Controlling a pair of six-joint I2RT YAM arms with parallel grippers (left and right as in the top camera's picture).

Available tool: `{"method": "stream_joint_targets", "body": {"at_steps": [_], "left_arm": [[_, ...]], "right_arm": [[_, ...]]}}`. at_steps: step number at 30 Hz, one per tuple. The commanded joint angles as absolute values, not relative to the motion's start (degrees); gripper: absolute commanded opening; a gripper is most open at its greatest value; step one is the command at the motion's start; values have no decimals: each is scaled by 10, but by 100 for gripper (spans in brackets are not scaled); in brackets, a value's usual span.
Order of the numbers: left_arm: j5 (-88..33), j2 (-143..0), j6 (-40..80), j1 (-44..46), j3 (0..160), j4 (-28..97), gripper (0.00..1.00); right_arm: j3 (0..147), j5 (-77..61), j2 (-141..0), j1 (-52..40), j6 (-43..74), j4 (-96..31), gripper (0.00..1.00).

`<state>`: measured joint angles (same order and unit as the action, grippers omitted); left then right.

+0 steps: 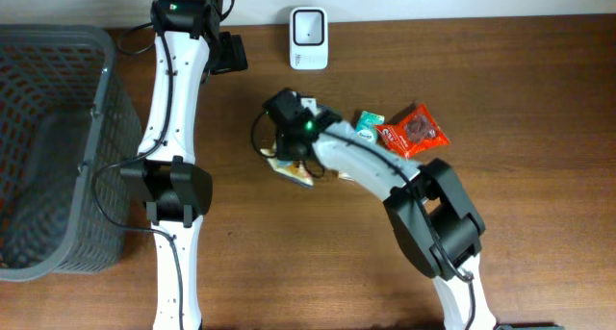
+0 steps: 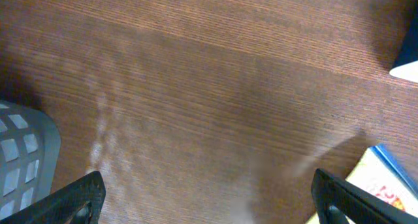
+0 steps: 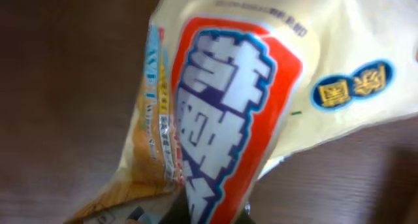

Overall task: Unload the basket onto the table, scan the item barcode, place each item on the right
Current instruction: 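Grasp the yellow bag with the right gripper and lift it to the scanner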

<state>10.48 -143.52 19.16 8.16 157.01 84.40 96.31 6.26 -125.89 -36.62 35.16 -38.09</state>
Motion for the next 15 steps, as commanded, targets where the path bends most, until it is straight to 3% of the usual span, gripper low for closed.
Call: {"method": "stream_joint_targets", "body": {"at_steps": [1,9,15], "left_arm": [[99,-1436,199,78,1572,843,99],[99,-1436,199,77,1572,843,99],[99,-1436,199,77,1572,843,99]], "right_arm": [[1066,59,-1271,-303,268,-403,4],[1114,6,-1283,-258,139,-181,4],[1114,13,-1324,-241,137,-126,4]]}}
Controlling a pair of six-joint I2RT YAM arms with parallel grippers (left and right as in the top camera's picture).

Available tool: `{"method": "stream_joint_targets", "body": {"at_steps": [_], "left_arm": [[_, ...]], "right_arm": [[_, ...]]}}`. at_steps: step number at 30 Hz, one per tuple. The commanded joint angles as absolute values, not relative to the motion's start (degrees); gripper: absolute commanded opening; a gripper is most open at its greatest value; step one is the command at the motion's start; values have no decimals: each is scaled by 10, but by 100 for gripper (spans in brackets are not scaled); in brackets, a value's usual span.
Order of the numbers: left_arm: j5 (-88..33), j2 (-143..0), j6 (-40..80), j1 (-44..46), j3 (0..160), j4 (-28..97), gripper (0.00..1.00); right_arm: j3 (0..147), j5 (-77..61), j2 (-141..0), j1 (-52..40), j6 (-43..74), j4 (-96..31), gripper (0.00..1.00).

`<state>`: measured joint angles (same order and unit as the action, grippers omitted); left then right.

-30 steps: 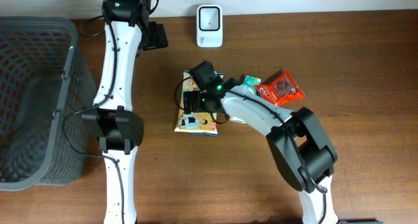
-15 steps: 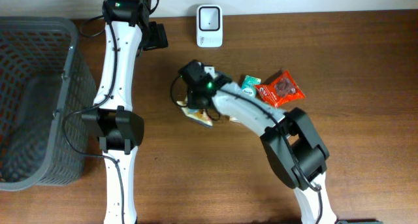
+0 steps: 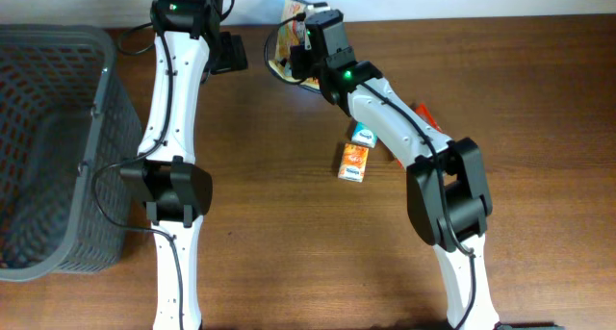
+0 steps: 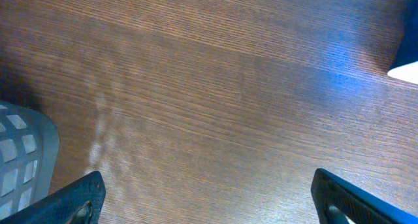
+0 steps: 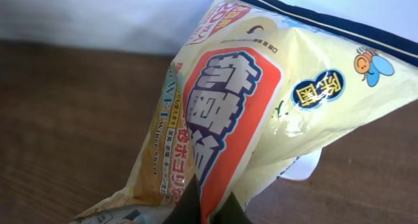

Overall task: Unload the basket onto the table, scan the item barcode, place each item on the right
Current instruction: 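Grasp the yellow bag with the right gripper and lift it to the scanner, then carry the yellow bag right and drop it at the table's right edge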

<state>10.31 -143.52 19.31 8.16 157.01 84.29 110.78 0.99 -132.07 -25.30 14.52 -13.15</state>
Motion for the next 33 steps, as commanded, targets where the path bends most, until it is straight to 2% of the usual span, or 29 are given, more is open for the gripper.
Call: {"method": "stream_joint_targets", "body": {"at_steps": [1,5,8,11,12,15,17,22,23,24,25,26,28,31,33], "left_arm": [[99,-1436,199,77,1572,843,99],[99,-1436,199,77,1572,843,99],[99,-1436,199,77,1572,843,99],[99,-1436,199,77,1572,843,99],[99,-1436,199,77,1572,843,99],[99,-1436,199,77,1572,843,99],[99,-1436,199,78,1572,843,99],[99,-1436,199,78,1572,843,99],[99,-1436,199,78,1572,843,99],[99,-1436,199,78,1572,843,99],[99,-1436,199,78,1572,843,99],[99,-1436,199,78,1572,843,99],[99,-1436,199,78,1572,843,99],[99,-1436,199,78,1572,843,99],[99,-1436,199,78,1572,843,99]], "right_arm": [[1115,13,-1320,-236,137,-126,4],[1116,36,-1259,-209,137,-140,4],[1116,157,-1177,-167,138,-212,4],[1116,215,-1145,-65,138,-330,4],[1115,216,-1149,8,138,-396,4],[1110,212,-1165,133,140,-470,4],[1100,213,-1183,233,139,-497,4],[1100,212,-1210,377,139,-491,6],[1100,205,-1215,401,139,-488,26],[1100,168,-1220,425,139,-488,71],[1100,120,-1221,439,139,-491,84],[1100,66,-1221,450,139,-491,91],[1100,-86,-1221,457,137,-494,96],[1100,-322,-1221,425,137,-519,96],[1100,-389,-1221,370,92,-587,96]]}}
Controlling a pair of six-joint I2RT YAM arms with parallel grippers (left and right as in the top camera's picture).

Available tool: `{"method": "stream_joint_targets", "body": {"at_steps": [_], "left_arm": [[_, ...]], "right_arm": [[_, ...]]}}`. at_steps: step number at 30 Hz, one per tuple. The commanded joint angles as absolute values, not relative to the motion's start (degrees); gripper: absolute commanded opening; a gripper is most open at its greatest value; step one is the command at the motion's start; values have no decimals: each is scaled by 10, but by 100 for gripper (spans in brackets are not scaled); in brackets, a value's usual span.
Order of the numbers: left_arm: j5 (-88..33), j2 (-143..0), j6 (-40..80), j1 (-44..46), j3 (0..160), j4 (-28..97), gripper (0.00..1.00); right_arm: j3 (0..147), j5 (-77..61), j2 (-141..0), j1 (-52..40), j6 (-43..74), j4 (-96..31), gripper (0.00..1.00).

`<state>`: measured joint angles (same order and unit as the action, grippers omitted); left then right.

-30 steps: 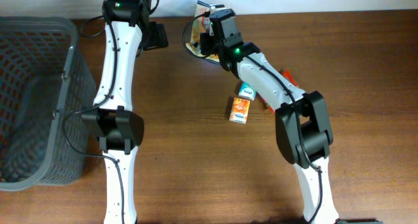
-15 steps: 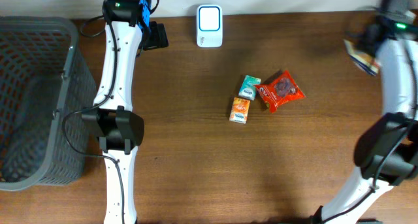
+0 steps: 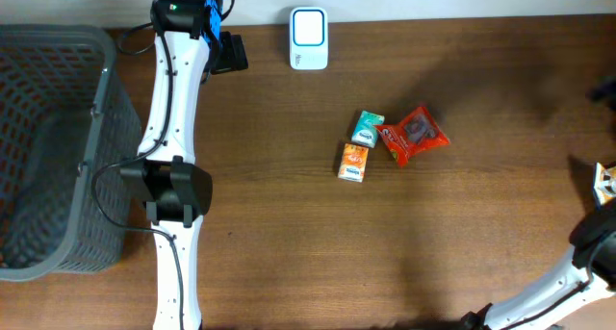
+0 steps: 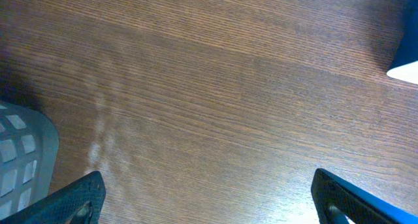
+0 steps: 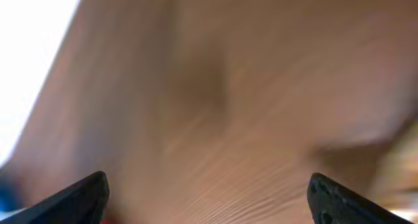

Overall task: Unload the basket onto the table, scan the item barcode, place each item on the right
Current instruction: 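Carry the yellow bag right and drop it at the table's right edge, then grasp the red snack bag with the right gripper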

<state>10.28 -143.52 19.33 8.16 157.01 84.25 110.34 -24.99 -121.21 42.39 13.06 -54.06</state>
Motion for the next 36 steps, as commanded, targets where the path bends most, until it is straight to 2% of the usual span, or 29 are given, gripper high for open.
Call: {"method": "stream_joint_targets", "body": {"at_steps": [1,4,11,13,15,20,22,23,25,26,29,31,33,36], "left_arm": [[99,-1436,199,78,1572,843,99],[99,-1436,199,78,1572,843,99],[99,-1436,199,78,1572,843,99],[99,-1436,199,78,1572,843,99],[99,-1436,199,78,1572,843,99],[99,-1436,199,79,1572,843,99],[99,-1436,199,79,1572,843,99],[99,-1436,199,79,1572,843,99],[99,-1436,199,78,1572,843,99],[99,-1436,199,78,1572,843,99],[99,-1436,199,78,1572,843,99],[99,-1436,199,78,1572,843,99],[99,-1436,199,78,1572,843,99],[99,-1436,199,78,1572,843,99]], "right_arm": [[1100,-371,-1222,323,70,-650,93],[1094,-305,-1222,206,72,-708,91],[1048,-127,-1222,-20,150,-706,90],[1031,-33,-1222,-53,224,-702,88],[1008,29,-1222,-70,356,-677,79],[930,37,-1222,-70,382,-565,73],[888,31,-1222,-66,383,-515,60],[876,31,-1222,-66,382,-498,50],[880,31,-1221,-66,382,-495,24],[894,29,-1221,-66,382,-497,4],[966,-39,-1221,-67,311,-507,4],[1033,-163,-1221,-67,275,-487,4],[1062,-324,-1221,-67,239,-376,4],[1062,-364,-1221,-68,240,-253,4]]}}
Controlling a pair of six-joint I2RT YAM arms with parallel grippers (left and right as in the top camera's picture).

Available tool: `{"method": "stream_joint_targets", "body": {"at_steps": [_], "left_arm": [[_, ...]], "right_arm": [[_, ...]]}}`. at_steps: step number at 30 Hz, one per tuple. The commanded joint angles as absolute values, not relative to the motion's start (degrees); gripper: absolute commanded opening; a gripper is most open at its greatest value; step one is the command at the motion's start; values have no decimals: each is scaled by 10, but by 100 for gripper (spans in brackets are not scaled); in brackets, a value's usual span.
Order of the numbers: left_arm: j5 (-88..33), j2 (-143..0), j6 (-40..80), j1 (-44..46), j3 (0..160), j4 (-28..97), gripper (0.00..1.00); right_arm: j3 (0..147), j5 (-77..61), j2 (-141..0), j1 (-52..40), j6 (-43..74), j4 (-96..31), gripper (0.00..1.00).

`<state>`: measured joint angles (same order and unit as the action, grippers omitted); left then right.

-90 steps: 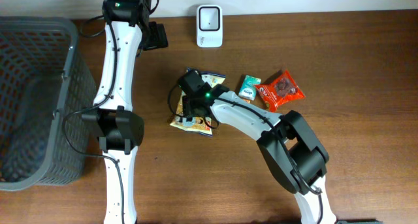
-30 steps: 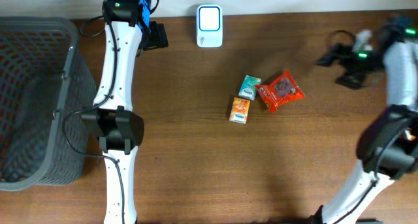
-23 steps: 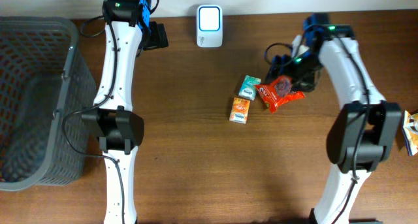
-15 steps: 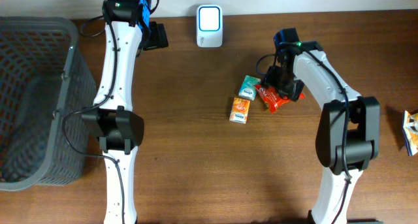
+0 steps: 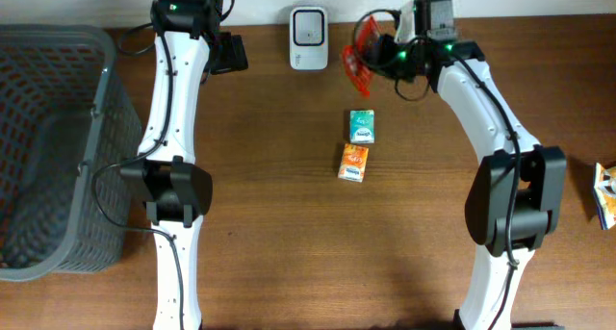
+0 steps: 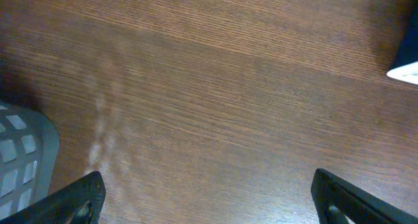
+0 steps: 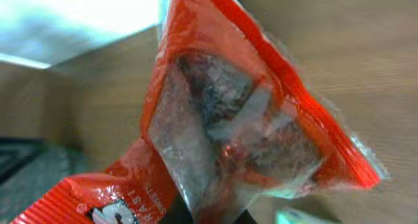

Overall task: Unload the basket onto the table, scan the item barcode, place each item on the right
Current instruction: 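Grasp the red snack bag with the right gripper, then hold the red snack bag in front of the scanner with the right gripper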

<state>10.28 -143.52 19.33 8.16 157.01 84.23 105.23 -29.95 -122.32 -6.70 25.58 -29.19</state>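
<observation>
A red snack packet with a clear window hangs just right of the white scanner at the table's back edge. My right gripper is shut on it. In the right wrist view the packet fills the frame and hides most of the fingers. My left gripper sits left of the scanner, over bare wood, and it is open with nothing between its fingertips.
A teal box and an orange box lie mid-table. A yellow packet lies at the right edge. A grey mesh basket stands at the left; its corner shows in the left wrist view.
My right gripper was open at the far right edge while the red packet lay by the teal box. It is now shut on the red packet beside the scanner. The left arm has not moved.
My right gripper first held a yellow packet over the table's middle, then held it up at the scanner. Later the yellow packet lay at the right edge with the gripper open. Now the red packet is held by the scanner.
</observation>
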Motion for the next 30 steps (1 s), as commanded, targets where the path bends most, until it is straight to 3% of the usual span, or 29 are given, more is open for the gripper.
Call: {"method": "stream_joint_targets", "body": {"at_steps": [1,6,11,15,22,24,25,27,30], "left_arm": [[99,-1436,199,78,1572,843,99],[99,-1436,199,78,1572,843,99],[99,-1436,199,78,1572,843,99],[99,-1436,199,78,1572,843,99],[99,-1436,199,78,1572,843,99],[99,-1436,199,78,1572,843,99],[99,-1436,199,78,1572,843,99],[99,-1436,199,78,1572,843,99],[99,-1436,199,78,1572,843,99]], "right_arm": [[1062,-361,-1222,-69,240,-222,4],[1062,-260,-1244,-128,240,-88,4],[1062,-1,-1298,-213,240,-25,11],[1062,20,-1315,-221,240,-12,7],[1070,-158,-1313,-225,168,-84,32],[1070,-178,-1340,-236,148,-81,49],[1070,-178,-1357,-244,146,-74,66],[1070,-180,-1383,-257,107,-66,78],[1070,-182,-1394,-267,52,-85,78]]}}
